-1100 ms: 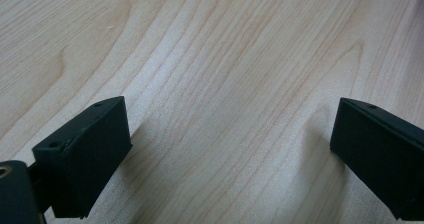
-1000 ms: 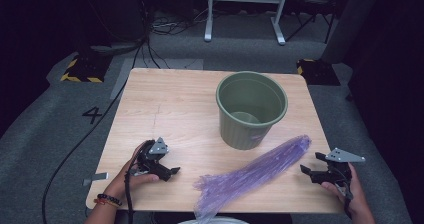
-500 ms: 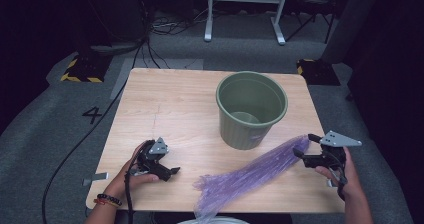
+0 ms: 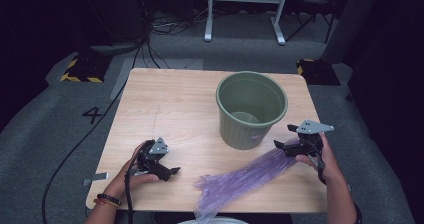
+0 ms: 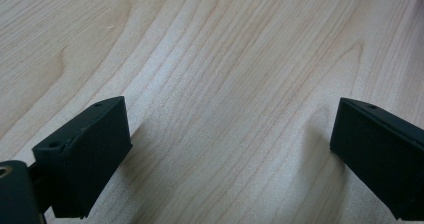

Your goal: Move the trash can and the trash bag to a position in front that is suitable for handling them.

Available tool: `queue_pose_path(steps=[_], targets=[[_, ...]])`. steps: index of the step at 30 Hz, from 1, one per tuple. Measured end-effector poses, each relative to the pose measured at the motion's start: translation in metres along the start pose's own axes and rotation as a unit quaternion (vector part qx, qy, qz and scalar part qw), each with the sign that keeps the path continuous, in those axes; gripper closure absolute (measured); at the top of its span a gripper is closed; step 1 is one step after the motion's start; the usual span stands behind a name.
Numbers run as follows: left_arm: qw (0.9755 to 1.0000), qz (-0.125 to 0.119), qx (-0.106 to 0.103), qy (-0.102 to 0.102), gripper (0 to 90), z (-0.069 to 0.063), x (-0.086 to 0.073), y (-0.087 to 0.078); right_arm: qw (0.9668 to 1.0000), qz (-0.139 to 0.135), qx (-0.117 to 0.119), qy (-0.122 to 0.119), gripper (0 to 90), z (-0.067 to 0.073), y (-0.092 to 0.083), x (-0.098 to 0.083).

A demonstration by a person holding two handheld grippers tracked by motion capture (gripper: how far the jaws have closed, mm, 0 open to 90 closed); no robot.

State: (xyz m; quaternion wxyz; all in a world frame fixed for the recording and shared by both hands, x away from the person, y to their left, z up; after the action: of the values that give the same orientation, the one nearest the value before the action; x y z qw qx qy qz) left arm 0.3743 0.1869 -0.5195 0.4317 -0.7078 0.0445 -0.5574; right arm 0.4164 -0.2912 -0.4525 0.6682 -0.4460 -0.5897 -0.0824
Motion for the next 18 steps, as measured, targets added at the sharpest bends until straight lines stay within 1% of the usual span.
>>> queue_pose_path(steps=[3, 8, 9, 14, 15, 18], targets=[[1.0, 0.0, 0.0, 0.0, 2.5, 0.0, 0.0, 0.0, 0.9999, -0.001, 0.016, 0.006, 16.0, -0.002, 0.007, 0.003], [1.0, 0.0, 0.0, 0.0, 2.6, 0.0, 0.0, 0.0, 0.9996, 0.003, 0.028, 0.006, 15.9, -0.003, 0.016, 0.005], [1.0, 0.0, 0.0, 0.0, 2.5, 0.0, 0.0, 0.0, 0.9994, 0.004, 0.034, 0.003, 15.8, -0.001, 0.02, 0.006], [1.0, 0.0, 0.0, 0.0, 2.5, 0.0, 0.0, 0.0, 0.999, 0.006, 0.042, -0.008, 15.8, 0.003, 0.026, 0.008], [1.0, 0.0, 0.0, 0.0, 2.5, 0.0, 0.0, 0.0, 0.9988, 0.005, 0.048, -0.012, 15.8, 0.005, 0.028, 0.01], [1.0, 0.0, 0.0, 0.0, 2.6, 0.0, 0.0, 0.0, 0.9987, 0.004, 0.049, -0.014, 15.8, 0.006, 0.03, 0.012]])
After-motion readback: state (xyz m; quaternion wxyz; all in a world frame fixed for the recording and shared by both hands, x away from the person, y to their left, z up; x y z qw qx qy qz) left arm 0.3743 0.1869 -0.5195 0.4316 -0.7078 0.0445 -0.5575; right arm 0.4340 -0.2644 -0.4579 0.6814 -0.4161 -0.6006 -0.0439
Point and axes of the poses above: each handheld gripper's, and its own axes: y roughly forward along the jaws, x roughly out of its top, z roughly to its left, the point moved 2 cm from there along y, roughly forward along the jaws, and after that the axes turned 5 degrees about -z, right-handed, at the moved point
